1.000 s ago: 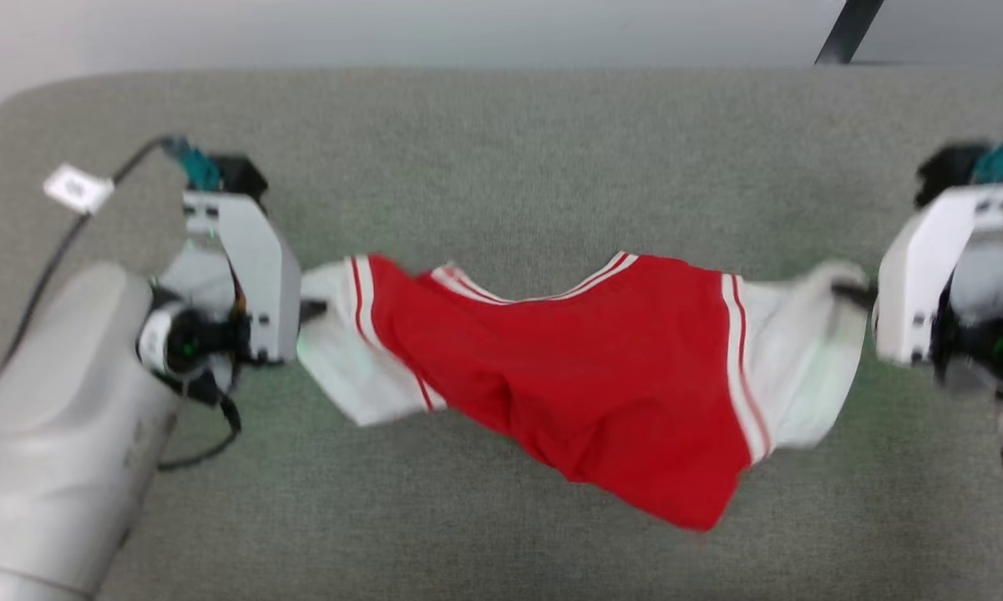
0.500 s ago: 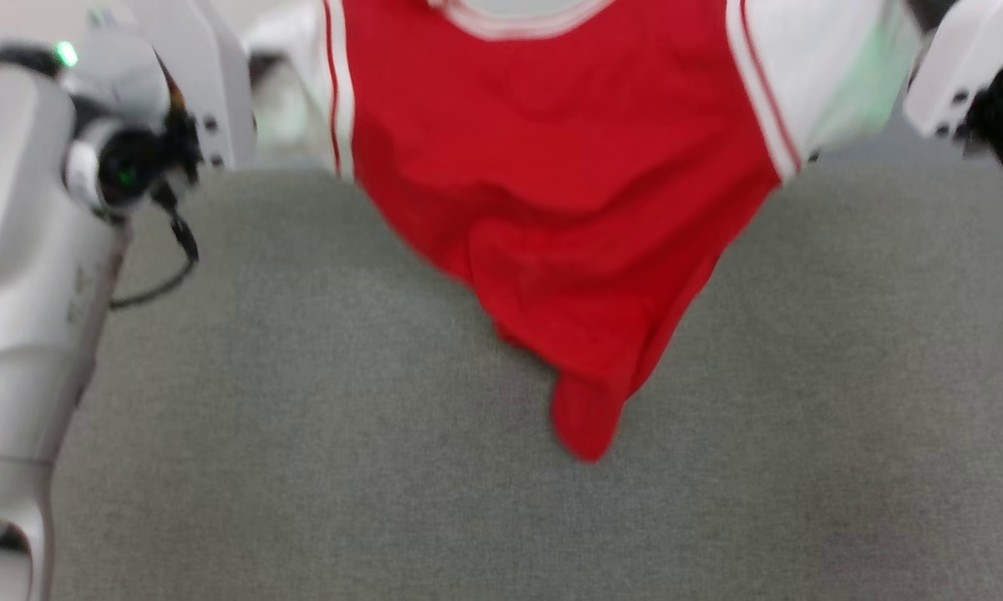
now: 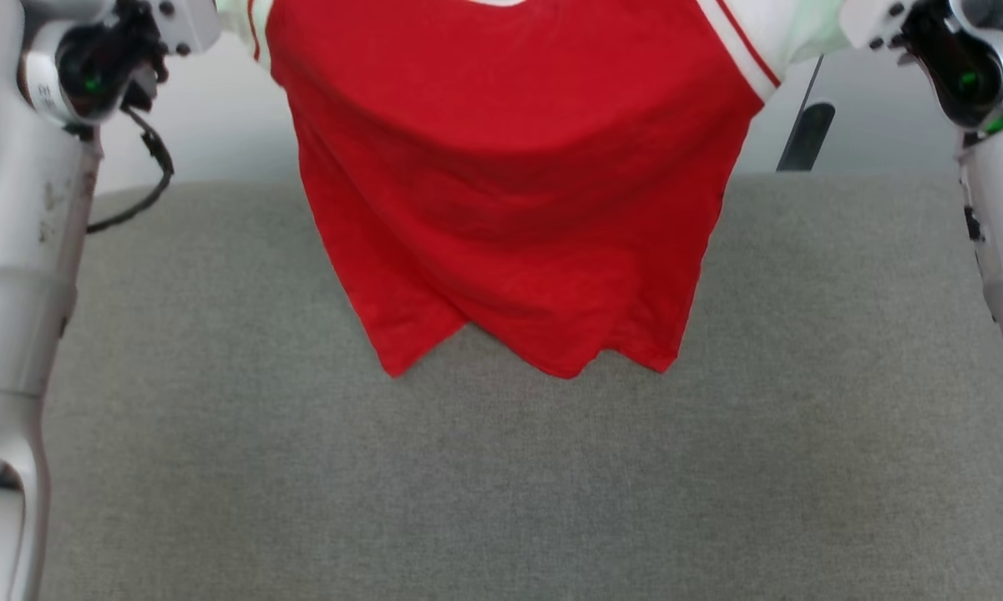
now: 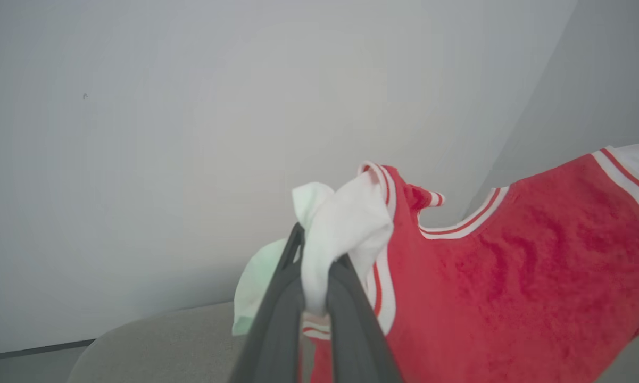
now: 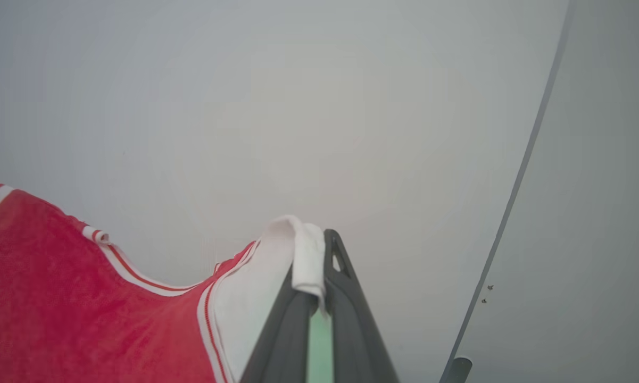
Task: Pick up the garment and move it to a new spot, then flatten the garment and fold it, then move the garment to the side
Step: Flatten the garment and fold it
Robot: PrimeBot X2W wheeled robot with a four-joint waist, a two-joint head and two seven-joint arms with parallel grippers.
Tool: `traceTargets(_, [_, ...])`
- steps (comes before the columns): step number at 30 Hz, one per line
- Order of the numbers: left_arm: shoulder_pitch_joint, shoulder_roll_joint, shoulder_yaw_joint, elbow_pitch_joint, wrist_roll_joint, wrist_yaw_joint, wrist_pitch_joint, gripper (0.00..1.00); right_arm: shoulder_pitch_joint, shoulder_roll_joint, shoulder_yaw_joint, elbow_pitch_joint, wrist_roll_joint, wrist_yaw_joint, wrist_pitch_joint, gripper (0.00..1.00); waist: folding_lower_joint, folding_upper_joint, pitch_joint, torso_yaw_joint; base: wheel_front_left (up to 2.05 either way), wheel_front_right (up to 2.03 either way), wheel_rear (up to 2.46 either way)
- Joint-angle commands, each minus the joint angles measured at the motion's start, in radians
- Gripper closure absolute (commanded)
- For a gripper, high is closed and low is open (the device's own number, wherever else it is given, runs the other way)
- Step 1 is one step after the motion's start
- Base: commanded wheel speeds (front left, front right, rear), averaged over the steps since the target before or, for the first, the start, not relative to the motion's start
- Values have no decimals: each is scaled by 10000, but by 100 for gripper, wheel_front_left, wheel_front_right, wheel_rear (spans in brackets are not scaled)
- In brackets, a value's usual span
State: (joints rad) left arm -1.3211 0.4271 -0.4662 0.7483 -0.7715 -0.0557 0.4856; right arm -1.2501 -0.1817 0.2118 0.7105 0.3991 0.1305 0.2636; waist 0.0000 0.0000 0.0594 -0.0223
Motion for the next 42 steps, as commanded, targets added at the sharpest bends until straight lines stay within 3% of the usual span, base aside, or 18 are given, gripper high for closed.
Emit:
traceTargets(1, [-263, 9, 44, 59, 98, 79, -138, 100, -350, 61, 91, 98, 21, 3, -135, 100, 0, 0, 425, -79, 0, 0, 0])
traceTargets(10, [-2242, -318, 132, 477, 631, 289, -1494, 100, -2612, 141, 49, 1130, -867, 3, -1659, 100, 0, 0, 2773, -195, 0, 0, 0])
traceTargets(21, [-5305, -853, -151, 1030, 1449, -454, -4301, 100, -5332, -281, -841, 2423, -3168, -1, -4602, 100, 0, 0, 6057, 158, 0, 0, 0])
traceTargets(28, [-6820, -1258, -236, 1594, 1457, -680, -5890, 100, -6476, -290, -1890, 2215, -5095, -1, -5271, 100, 0, 0, 7979, 743, 0, 0, 0])
traceTargets(35, [-6656, -1649, -640, 2359, 994, -757, -6803, 100, -5892, 196, -2489, 2073, -5984, -1, -5296, 100, 0, 0, 8588, 1102, 0, 0, 0])
traceTargets(42, [-5661, -1446, -1543, 2424, 224, -756, -6736, 100, -5218, 219, -2180, 2196, -5467, -3, -5301, 100, 0, 0, 7747, 1103, 0, 0, 0])
